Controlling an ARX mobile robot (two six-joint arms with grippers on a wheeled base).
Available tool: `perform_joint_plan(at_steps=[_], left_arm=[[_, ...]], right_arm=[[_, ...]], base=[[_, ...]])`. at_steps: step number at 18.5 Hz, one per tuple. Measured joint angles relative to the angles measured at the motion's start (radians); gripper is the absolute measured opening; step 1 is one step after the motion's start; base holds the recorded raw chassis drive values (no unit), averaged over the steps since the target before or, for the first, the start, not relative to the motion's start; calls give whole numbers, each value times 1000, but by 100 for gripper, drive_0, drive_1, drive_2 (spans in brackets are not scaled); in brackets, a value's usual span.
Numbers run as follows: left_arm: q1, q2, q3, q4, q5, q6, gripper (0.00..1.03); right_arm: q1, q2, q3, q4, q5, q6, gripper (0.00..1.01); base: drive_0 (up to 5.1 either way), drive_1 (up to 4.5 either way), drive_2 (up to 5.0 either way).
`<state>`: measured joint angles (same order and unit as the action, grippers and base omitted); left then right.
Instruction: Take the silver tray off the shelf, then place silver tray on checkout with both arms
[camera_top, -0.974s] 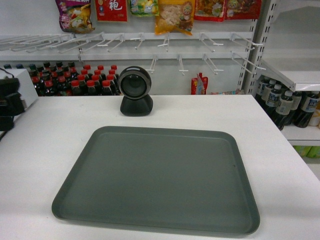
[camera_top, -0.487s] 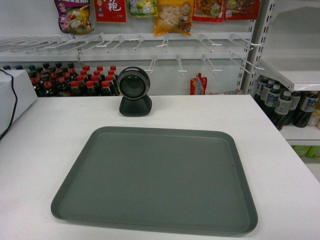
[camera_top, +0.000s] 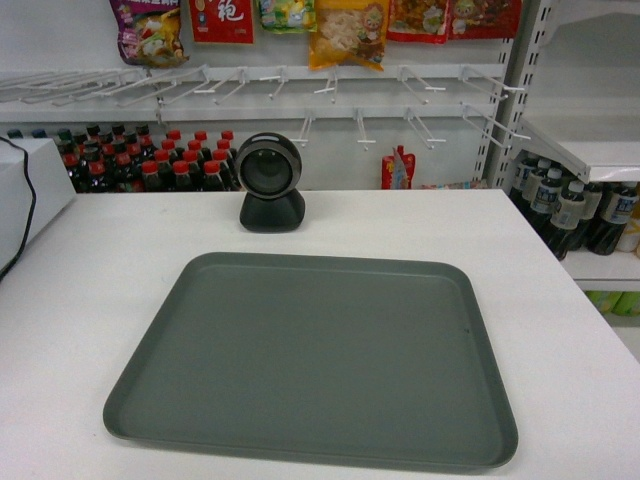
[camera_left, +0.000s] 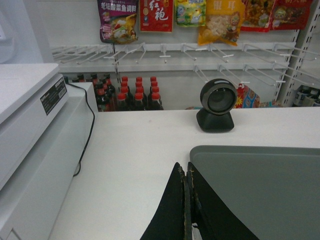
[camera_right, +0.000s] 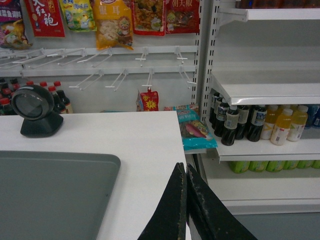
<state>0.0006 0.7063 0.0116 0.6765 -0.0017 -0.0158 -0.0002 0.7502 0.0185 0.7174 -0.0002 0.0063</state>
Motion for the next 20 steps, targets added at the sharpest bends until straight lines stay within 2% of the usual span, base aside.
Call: perform_joint_plan(at_steps=[6, 10, 17, 19, 20], left_arm=[[0, -239, -1, -215, 0, 0, 1], [0, -344, -1, -318, 0, 0, 1], [0, -459, -1, -430, 0, 0, 1], [0, -537, -1, -507, 0, 0, 1], [0, -696, 5, -671, -2, 0, 1]], right_arm=[[0, -250, -6, -225, 0, 0, 3], [0, -363, -6, -332, 0, 0, 3], [0, -486, -6, -451, 0, 0, 3], [0, -570, -6, -535, 0, 0, 3], [0, -747, -6, -706, 0, 0, 3]], base=[[0, 0, 0], [0, 0, 0], [0, 0, 0], [0, 0, 0], [0, 0, 0]])
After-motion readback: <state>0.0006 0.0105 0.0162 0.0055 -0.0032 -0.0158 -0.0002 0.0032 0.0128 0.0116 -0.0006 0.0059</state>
